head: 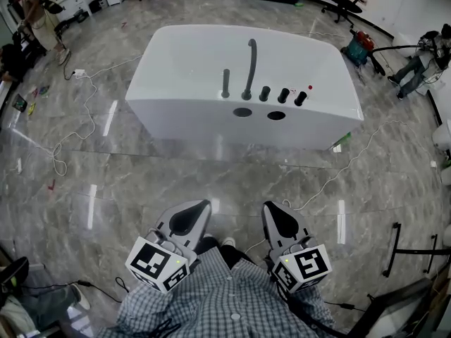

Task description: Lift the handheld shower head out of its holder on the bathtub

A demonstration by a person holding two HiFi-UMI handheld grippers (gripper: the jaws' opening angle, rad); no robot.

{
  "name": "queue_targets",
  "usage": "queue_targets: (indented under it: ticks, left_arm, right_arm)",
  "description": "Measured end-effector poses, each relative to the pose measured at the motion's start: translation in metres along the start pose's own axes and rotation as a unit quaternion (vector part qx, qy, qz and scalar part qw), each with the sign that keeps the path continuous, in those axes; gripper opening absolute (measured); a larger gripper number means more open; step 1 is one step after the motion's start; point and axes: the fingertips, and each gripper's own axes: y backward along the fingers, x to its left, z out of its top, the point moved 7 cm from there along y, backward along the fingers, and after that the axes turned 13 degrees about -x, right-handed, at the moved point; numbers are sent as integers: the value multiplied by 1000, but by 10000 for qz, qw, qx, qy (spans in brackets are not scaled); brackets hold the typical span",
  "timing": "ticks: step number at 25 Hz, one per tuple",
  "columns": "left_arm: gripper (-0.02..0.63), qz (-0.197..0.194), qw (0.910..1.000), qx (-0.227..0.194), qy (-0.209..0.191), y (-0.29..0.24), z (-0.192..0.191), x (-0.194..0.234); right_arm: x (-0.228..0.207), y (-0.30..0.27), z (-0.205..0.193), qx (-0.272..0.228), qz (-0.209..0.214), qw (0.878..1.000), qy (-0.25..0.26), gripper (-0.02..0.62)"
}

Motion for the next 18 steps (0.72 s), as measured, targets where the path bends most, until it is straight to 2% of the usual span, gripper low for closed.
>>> queue_targets:
  ticks: [8, 13, 18]
  left_arm:
    - [2, 75, 9999, -68, -3, -13, -1, -2]
    - [2, 73, 9999, -97, -10, -35, 2, 18]
    - [2, 21, 9999, -126, 7, -66, 15, 60]
  right_arm:
    - [-18, -3, 0, 26, -81, 9999, -72, 18]
    - [-32, -31, 2, 66, -68, 10000, -9, 18]
    - [-41, -79, 12, 57, -66, 10000, 34, 18]
